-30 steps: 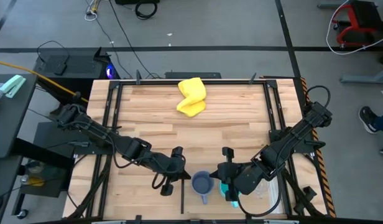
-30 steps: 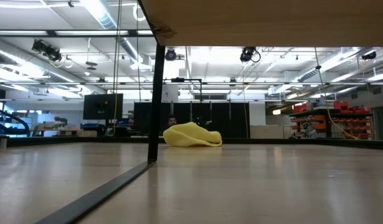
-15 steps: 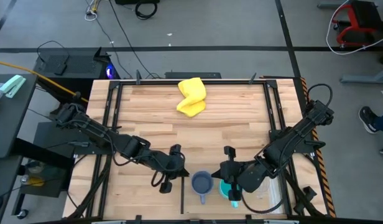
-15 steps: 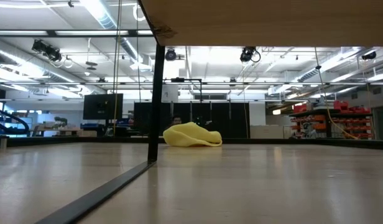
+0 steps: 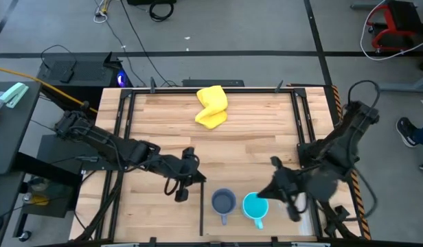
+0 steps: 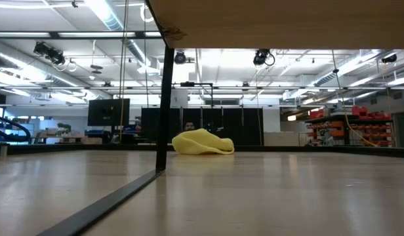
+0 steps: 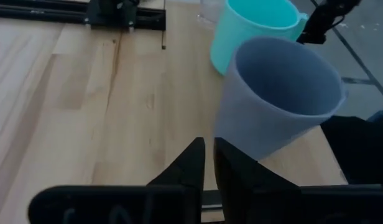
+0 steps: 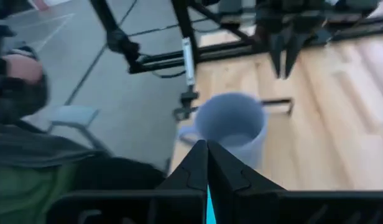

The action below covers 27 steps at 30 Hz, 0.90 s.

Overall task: Stack small to large cups/mugs on shelf
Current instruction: Adjust the blue mug on the shelf

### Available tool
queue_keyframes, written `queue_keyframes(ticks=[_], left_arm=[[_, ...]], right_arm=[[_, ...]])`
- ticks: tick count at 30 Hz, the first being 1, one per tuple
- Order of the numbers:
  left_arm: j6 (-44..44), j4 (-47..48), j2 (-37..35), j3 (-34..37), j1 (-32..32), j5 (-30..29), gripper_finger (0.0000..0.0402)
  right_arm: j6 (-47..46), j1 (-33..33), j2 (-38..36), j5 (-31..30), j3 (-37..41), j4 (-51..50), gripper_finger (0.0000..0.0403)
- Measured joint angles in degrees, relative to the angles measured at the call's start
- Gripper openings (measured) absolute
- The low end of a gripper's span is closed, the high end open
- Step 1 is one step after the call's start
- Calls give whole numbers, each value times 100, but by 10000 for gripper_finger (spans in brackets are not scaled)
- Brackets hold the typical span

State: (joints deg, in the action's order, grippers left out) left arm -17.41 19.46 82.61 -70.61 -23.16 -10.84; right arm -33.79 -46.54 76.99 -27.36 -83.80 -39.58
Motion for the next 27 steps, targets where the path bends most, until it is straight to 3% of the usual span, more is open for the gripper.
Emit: queue_keyframes(ticks=[8,27], left_arm=[[-37,83,9,0,29,-6,38],[-150,98,11,0,29,-6,37]], right_arm=[[-1425,-545,195,-345,-8,-932,5],[-1817,-146,951,-1,-6,-1493,4]])
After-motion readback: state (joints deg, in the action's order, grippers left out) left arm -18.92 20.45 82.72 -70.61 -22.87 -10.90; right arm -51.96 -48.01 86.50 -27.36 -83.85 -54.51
